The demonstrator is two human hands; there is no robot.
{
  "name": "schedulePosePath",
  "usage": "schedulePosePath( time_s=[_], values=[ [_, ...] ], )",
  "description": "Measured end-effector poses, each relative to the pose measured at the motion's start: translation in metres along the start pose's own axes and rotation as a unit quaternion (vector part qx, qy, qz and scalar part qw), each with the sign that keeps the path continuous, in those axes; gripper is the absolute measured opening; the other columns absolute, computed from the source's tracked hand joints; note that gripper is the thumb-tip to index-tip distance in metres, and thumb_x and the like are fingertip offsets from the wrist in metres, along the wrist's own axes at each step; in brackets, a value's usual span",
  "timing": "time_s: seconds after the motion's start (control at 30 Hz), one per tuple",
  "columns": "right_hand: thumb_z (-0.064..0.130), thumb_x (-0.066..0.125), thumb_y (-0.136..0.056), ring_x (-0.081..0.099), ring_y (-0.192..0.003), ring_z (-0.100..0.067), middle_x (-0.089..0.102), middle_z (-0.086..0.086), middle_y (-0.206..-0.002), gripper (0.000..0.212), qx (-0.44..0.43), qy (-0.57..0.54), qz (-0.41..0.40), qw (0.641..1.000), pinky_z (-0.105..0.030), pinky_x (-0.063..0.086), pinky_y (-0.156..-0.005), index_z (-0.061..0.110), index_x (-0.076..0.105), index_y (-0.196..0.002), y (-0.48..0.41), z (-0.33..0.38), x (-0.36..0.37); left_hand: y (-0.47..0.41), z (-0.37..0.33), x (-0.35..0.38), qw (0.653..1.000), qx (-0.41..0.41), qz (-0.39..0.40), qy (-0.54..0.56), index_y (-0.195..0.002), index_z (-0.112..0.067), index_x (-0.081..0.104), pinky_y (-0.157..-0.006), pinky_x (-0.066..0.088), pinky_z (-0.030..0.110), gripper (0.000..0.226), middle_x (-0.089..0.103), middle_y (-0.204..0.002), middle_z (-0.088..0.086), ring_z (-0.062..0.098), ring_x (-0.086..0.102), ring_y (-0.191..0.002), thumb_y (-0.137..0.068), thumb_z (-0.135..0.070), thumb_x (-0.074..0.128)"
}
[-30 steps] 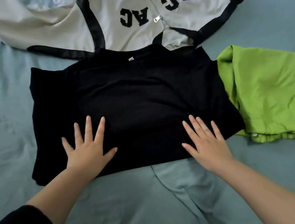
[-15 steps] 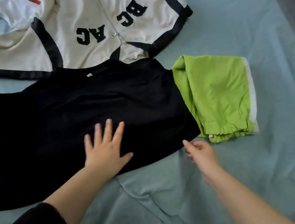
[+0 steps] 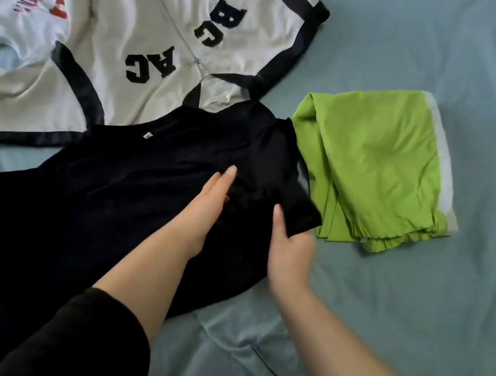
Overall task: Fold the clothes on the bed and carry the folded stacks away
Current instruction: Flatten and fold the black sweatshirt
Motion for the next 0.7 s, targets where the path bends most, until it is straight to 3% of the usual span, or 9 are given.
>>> schedulePosePath(
  time_s=[0.07,0.13,0.23,0.3,0.4,0.5,0.6,0.7],
  values=[
    [0.034,0.056,-0.092,0.052,-0.125,-0.016,0.061,-0.002,-0.13,0.04,-0.167,0.046,0.094,0.98,-0.027,0.038,-0.104,0.015,0.061,-0.127,0.023,0.008,0.008,-0.004,-0.009,-0.011,0.996,-0.036,0.04,0.07,-0.129,-0.048,0.049,-0.1,0.033,0.034,0.074,0.056,-0.137,0.0,0.022,0.049,-0.129,-0.065,-0.087,0.047],
    [0.029,0.051,-0.088,0.025,-0.143,-0.006,0.042,0.011,-0.148,0.053,-0.286,0.159,0.214,0.92,-0.031,0.017,-0.117,0.032,0.045,-0.14,0.043,0.005,0.021,-0.007,-0.016,-0.027,0.984,-0.028,0.073,0.16,-0.116,-0.036,0.066,-0.101,0.046,0.04,0.076,0.065,-0.127,0.008,0.029,0.061,-0.118,-0.063,-0.088,0.05],
    [0.027,0.054,-0.09,-0.006,-0.144,-0.002,0.016,0.02,-0.157,0.066,-0.354,0.338,0.32,0.811,-0.04,0.002,-0.12,0.044,0.025,-0.147,0.056,-0.014,0.035,-0.013,-0.022,-0.05,0.972,-0.017,0.042,0.23,-0.105,-0.023,0.076,-0.082,0.059,0.04,0.089,0.072,-0.112,0.009,0.027,0.07,-0.102,-0.049,-0.091,0.059],
    [0.03,0.054,-0.092,-0.014,-0.142,-0.003,0.012,0.019,-0.158,0.068,-0.358,0.389,0.341,0.778,-0.044,-0.001,-0.12,0.043,0.019,-0.149,0.059,-0.025,0.042,-0.018,-0.018,-0.062,0.981,-0.004,-0.022,0.192,-0.11,-0.024,0.074,-0.09,0.054,0.041,0.092,0.074,-0.109,0.003,0.024,0.071,-0.1,-0.043,-0.086,0.069],
    [0.04,0.055,-0.091,-0.011,-0.144,-0.009,0.015,0.015,-0.159,0.069,-0.369,0.42,0.338,0.757,-0.049,0.003,-0.119,0.04,0.018,-0.15,0.059,-0.034,0.049,-0.027,-0.005,-0.073,0.988,0.043,-0.122,0.084,-0.116,-0.024,0.065,-0.092,0.054,0.04,0.069,0.074,-0.103,-0.002,0.019,0.071,-0.097,-0.059,-0.059,0.083],
    [0.046,0.052,-0.091,-0.004,-0.145,-0.014,0.02,0.013,-0.158,0.067,-0.394,0.453,0.326,0.73,-0.052,0.002,-0.117,0.037,0.022,-0.15,0.064,-0.034,0.051,-0.031,0.004,-0.08,0.979,0.059,-0.158,0.115,-0.115,-0.022,0.064,-0.093,0.054,0.041,0.035,0.072,-0.105,0.0,0.021,0.069,-0.1,-0.084,-0.036,0.072],
    [0.051,0.03,-0.096,-0.014,-0.143,-0.005,0.012,0.02,-0.158,0.058,-0.387,0.468,0.346,0.715,-0.048,-0.018,-0.115,0.039,0.015,-0.151,0.078,-0.029,0.056,-0.024,0.002,-0.092,0.978,0.084,-0.14,0.13,-0.109,-0.028,0.066,-0.095,0.053,0.04,0.017,0.073,-0.105,-0.003,0.017,0.069,-0.1,-0.093,-0.032,0.061],
    [0.055,0.014,-0.093,-0.01,-0.142,0.004,0.017,0.024,-0.156,0.06,-0.373,0.42,0.371,0.74,-0.043,-0.021,-0.115,0.038,0.019,-0.15,0.106,-0.013,0.07,-0.005,-0.004,-0.121,0.975,0.126,-0.133,0.128,-0.112,-0.033,0.066,-0.093,0.053,0.036,0.02,0.073,-0.105,-0.007,0.013,0.069,-0.1,-0.094,-0.034,0.058]
  ],
)
Point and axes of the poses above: each hand's wrist, its own y-axis away from the middle knuckle, its own x-axis out of the palm, z = x × y, the point moved 4 cm from there along -y, towards the middle knuckle
